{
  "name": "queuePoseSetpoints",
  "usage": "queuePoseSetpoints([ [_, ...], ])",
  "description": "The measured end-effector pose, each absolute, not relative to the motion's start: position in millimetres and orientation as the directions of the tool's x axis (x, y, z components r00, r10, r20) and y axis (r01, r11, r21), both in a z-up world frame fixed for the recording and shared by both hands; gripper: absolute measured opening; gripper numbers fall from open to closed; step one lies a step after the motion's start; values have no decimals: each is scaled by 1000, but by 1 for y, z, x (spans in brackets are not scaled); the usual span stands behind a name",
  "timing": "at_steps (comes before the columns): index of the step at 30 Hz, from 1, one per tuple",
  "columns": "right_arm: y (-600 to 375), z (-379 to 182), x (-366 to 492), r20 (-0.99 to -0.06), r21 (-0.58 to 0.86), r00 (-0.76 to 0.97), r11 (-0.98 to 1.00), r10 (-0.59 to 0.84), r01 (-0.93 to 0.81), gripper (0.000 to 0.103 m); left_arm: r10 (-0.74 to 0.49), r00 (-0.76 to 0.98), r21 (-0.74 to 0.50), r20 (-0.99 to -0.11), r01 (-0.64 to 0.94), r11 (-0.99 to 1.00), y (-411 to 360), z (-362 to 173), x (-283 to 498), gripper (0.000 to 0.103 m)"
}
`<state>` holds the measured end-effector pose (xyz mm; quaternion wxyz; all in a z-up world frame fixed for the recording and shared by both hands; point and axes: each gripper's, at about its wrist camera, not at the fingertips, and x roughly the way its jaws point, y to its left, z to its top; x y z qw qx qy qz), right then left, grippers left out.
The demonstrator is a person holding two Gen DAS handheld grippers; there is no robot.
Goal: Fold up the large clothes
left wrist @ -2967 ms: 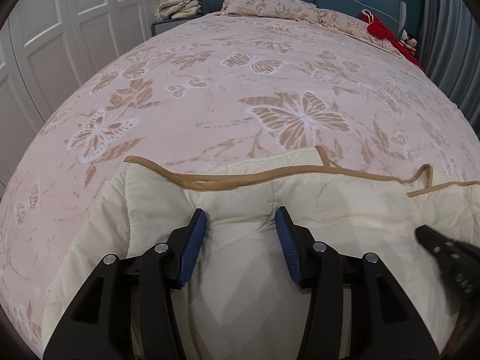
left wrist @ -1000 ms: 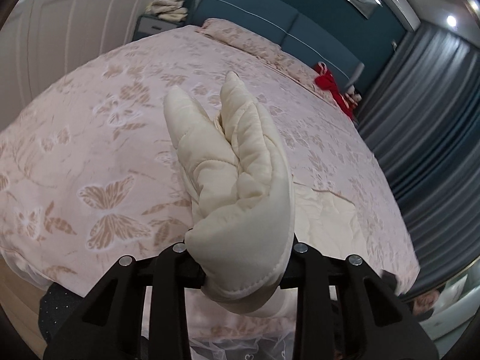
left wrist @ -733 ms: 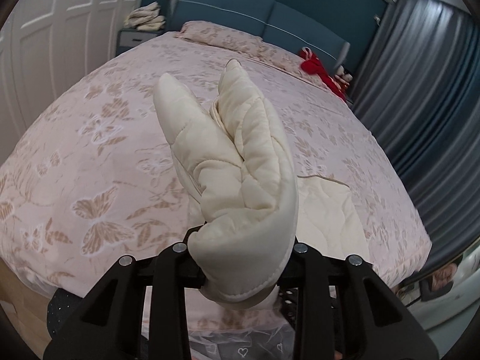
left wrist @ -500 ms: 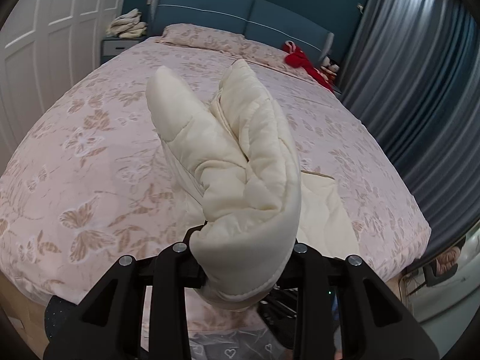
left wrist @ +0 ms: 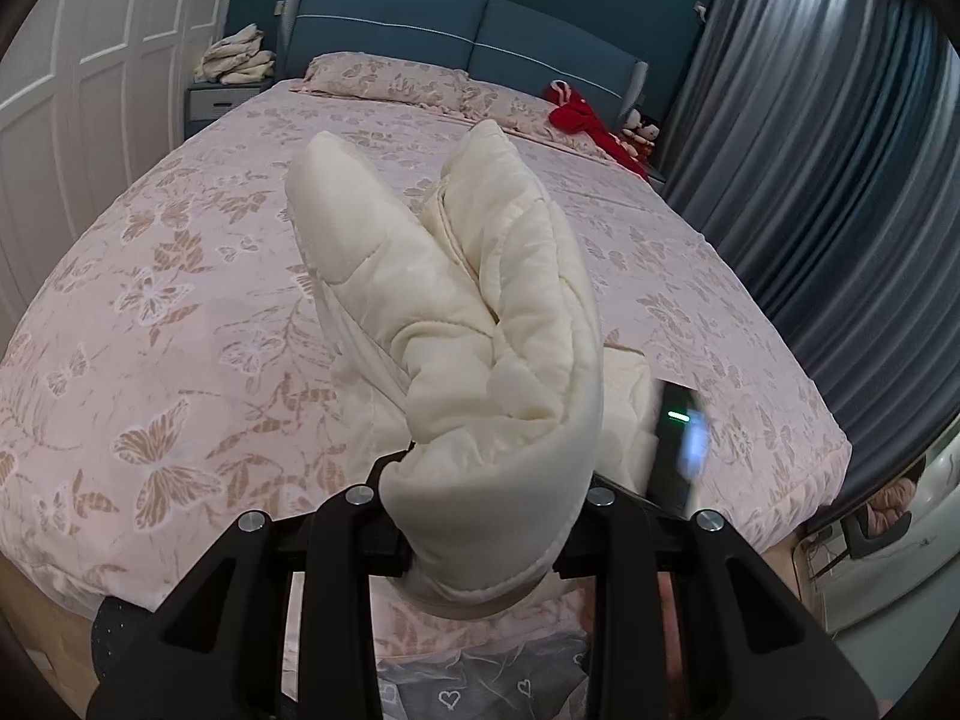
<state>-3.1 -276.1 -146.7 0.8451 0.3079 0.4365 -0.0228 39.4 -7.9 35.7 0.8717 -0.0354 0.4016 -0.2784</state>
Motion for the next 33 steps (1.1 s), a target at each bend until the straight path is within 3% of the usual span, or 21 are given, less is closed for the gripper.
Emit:
queuePoseSetpoints([
  [4,-276,-143,5,-756,500,602,820,257,278,1,-537,498,-273,-680,508,817,-28,39,37,29],
  [9,-299,-110,-68,-668,603,674,760,316,242,1,-566,467,-252,-679,576,778,-63,44,35,29],
  [13,-285,-143,-122,-650,693,634,670,419,267,1,-579,448,-255,-682,596,762,-83,43,35,29],
  [21,-251,-177,-99,-646,709,593,665,480,235,0,-559,429,-238,-710,601,763,-113,34,31,29],
  [26,-261,-153,-125,-626,713,643,659,442,241,0,-556,405,-229,-726,620,750,-141,26,30,29],
  [33,-318,-100,-188,-662,582,726,739,188,339,0,-544,317,-233,-777,658,716,-206,-6,34,29],
])
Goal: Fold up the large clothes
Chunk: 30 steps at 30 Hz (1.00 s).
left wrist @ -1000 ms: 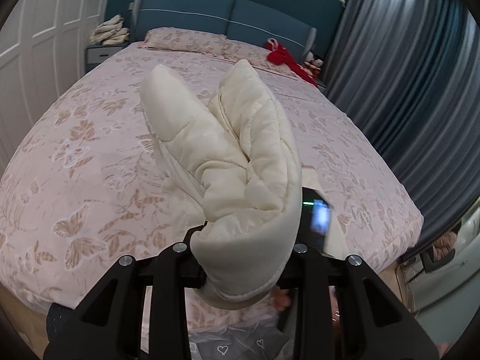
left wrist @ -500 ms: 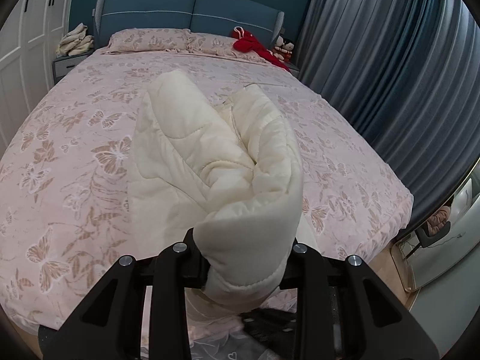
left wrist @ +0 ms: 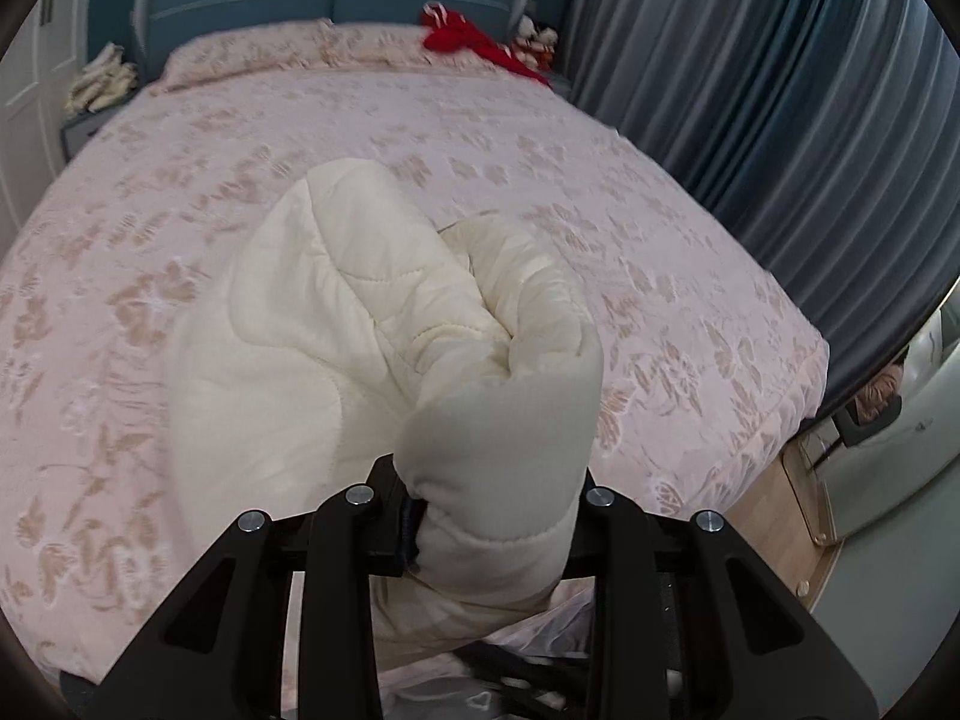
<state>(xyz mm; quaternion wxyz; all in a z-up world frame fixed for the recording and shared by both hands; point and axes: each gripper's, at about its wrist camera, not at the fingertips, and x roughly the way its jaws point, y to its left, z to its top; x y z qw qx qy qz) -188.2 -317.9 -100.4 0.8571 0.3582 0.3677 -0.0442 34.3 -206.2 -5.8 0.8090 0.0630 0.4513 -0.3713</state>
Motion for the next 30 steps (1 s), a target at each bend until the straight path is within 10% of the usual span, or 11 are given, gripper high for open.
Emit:
queuePoseSetpoints([
  [15,-383,-89,-223,-695,494,717,764,60,416,9,-448,168,-216,-878,696,685,-293,-99,25,41],
  [18,-384,-77,-222,-691,441,723,804,20,399,12,-513,107,-320,-852,670,670,-288,-87,31,59],
  [25,-392,-28,-199,-611,427,791,845,9,321,39,-777,159,-611,-609,532,587,-227,5,69,62],
  [30,-385,8,-163,-567,369,824,892,-8,262,47,-722,293,-513,-627,542,666,-212,39,102,62],
])
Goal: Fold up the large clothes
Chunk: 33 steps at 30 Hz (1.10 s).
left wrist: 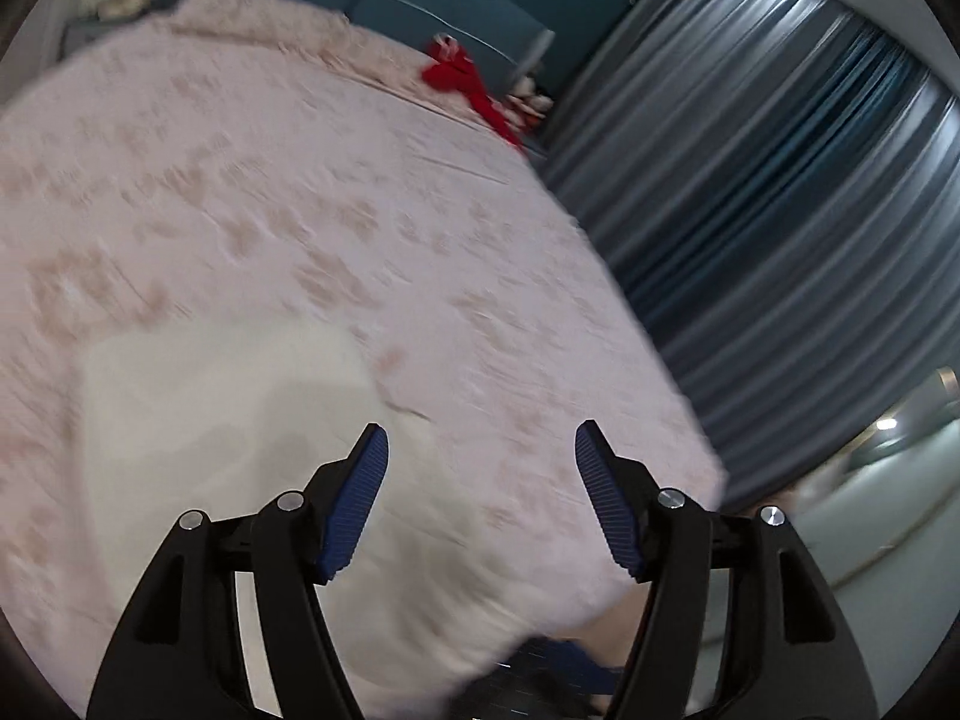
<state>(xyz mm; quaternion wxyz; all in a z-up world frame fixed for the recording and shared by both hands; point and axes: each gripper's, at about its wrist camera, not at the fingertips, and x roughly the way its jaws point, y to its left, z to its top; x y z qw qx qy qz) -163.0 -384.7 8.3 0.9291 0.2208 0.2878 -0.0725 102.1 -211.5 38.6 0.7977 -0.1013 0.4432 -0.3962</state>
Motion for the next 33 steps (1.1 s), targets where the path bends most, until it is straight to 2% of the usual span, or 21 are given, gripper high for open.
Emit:
queuePoseSetpoints([
  [2,-385,20,-145,-560,331,828,907,-33,261,57,-676,321,-462,-664,534,708,-211,35,116,62],
  [5,-389,13,-121,-621,332,783,911,17,244,55,-639,326,-447,-697,500,742,-207,25,134,62],
  [6,-390,8,-118,-638,343,769,910,43,234,37,-623,325,-437,-712,489,755,-206,20,139,62],
  [8,-389,-2,-122,-668,345,741,912,73,220,18,-606,326,-419,-725,489,765,-205,16,145,62],
  [9,-389,-3,-128,-667,350,741,911,78,219,13,-592,331,-400,-735,493,773,-204,15,145,62],
  [15,-405,-40,-172,-729,392,681,858,68,334,10,-537,328,-305,-777,550,778,-221,1,146,60],
  [18,-413,-66,-180,-769,409,635,822,76,397,10,-498,311,-252,-810,582,773,-243,-16,143,55],
  [27,-404,-105,-164,-852,285,524,852,15,439,10,-350,369,-23,-861,659,751,-301,-72,121,52],
  [33,-406,-124,-154,-873,267,487,854,19,446,11,-325,378,7,-867,661,751,-316,-102,121,53],
])
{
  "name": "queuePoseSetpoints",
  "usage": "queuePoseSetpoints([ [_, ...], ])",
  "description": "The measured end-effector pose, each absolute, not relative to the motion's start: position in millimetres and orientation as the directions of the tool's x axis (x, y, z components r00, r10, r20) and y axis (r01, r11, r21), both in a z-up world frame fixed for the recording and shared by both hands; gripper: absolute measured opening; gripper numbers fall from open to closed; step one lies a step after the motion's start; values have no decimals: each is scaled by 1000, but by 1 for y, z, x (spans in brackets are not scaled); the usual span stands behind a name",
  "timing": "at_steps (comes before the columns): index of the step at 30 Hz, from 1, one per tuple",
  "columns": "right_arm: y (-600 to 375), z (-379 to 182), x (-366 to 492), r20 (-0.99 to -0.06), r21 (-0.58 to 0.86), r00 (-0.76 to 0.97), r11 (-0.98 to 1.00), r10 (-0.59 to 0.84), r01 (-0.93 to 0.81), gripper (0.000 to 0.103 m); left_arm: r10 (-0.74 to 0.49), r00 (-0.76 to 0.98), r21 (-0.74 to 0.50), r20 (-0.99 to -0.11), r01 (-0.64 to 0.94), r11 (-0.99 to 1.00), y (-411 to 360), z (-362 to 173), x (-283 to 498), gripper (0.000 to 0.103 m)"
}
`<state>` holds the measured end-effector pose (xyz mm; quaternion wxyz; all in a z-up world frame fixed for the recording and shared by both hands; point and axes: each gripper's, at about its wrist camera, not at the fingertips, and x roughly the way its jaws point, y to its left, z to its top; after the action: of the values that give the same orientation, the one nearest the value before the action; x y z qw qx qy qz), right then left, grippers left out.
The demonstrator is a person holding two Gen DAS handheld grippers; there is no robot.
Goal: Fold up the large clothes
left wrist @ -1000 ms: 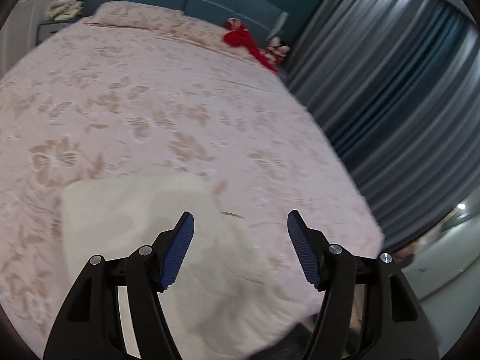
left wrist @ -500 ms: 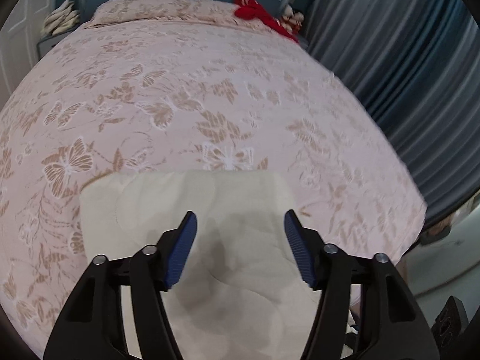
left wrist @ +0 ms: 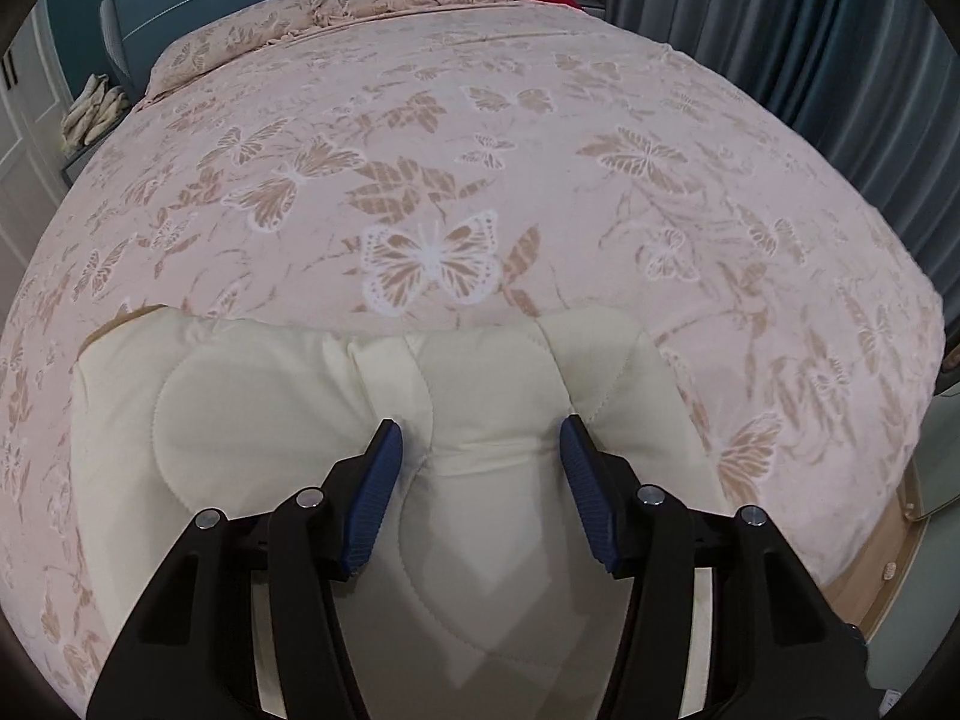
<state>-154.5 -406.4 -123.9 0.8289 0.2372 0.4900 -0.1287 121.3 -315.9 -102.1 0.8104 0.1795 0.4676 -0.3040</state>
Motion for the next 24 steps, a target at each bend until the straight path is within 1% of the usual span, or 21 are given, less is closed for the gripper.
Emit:
queuePoseSetpoints([
  [5,-409,-132,-146,-885,265,464,849,27,457,11,-310,398,28,-863,651,759,-322,-122,125,55],
  [9,-404,-133,-140,-890,214,455,875,-8,434,11,-302,406,39,-863,647,761,-325,-132,129,55],
  [17,-399,-135,-137,-895,165,444,888,-48,429,12,-298,437,65,-849,645,761,-330,-145,131,56],
  [24,-401,-137,-138,-898,181,439,885,-29,429,12,-301,442,66,-845,646,761,-329,-147,132,56],
])
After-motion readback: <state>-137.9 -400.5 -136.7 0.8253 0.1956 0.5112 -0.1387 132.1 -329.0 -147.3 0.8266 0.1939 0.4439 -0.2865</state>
